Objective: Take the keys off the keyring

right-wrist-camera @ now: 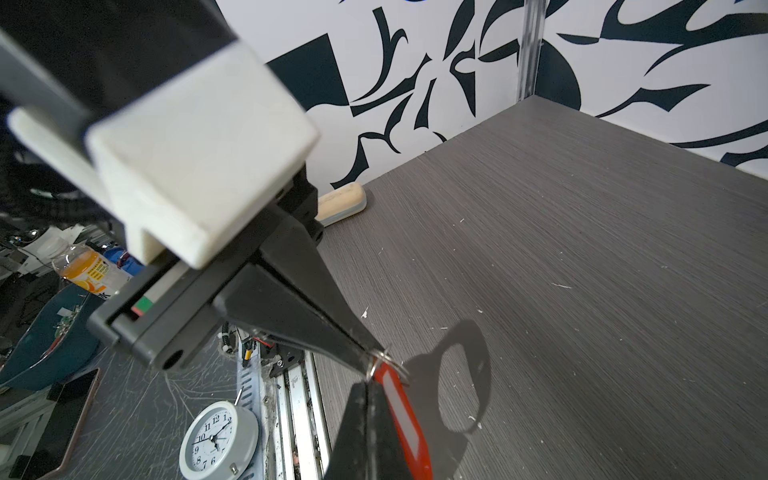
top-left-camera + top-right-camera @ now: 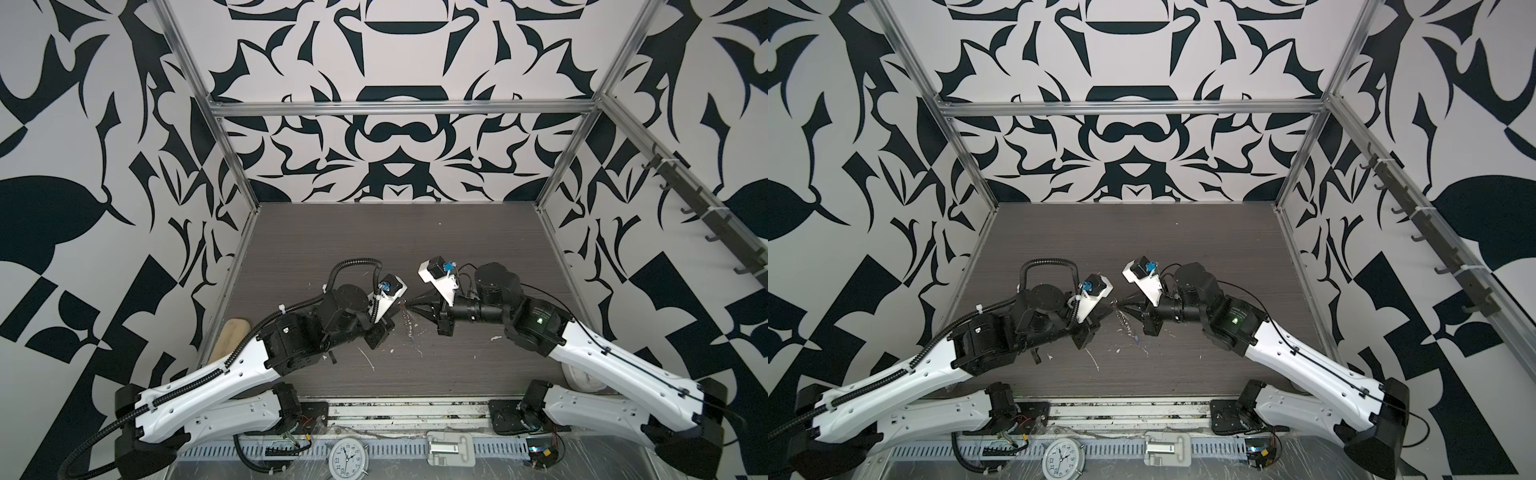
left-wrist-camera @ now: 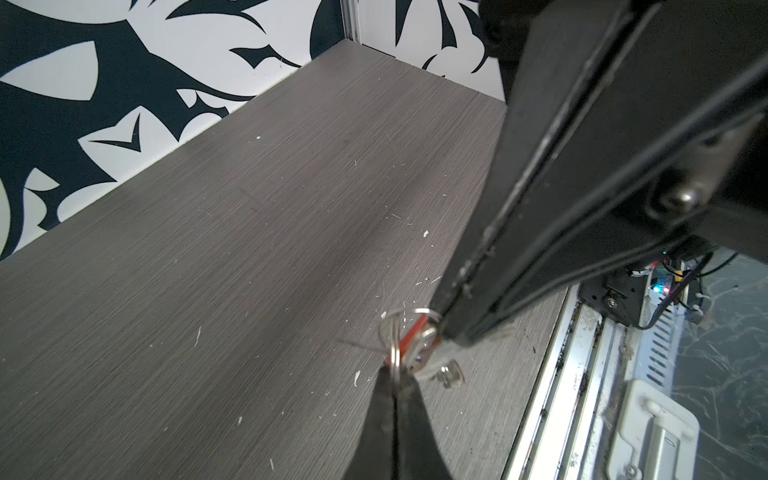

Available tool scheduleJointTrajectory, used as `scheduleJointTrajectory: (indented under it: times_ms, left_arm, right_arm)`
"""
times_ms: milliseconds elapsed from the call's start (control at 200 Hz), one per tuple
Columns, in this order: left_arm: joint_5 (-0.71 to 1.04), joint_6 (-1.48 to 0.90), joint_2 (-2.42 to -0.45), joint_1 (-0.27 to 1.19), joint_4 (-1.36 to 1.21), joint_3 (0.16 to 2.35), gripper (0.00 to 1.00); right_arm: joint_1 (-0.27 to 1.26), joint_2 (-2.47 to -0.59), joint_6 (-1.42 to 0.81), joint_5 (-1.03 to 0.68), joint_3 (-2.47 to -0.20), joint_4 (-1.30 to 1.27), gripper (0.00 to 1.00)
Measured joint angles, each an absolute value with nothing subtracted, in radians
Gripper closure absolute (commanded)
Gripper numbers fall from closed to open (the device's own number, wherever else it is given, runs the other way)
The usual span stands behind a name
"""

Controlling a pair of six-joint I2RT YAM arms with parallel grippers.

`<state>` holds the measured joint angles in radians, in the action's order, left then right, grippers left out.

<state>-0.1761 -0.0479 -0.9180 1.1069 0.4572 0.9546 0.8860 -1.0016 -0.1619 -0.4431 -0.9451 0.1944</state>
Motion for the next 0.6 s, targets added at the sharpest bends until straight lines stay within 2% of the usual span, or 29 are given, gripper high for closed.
scheduleJointTrajectory:
  times_ms: [605]
  left_arm:
    - [-0.131,-0.036,-0.879,1.108,0.450,0.955,1.00]
  right_arm:
    - [0.891,-0.947,-0.158,-0.432,-0.926,0.242,1.00]
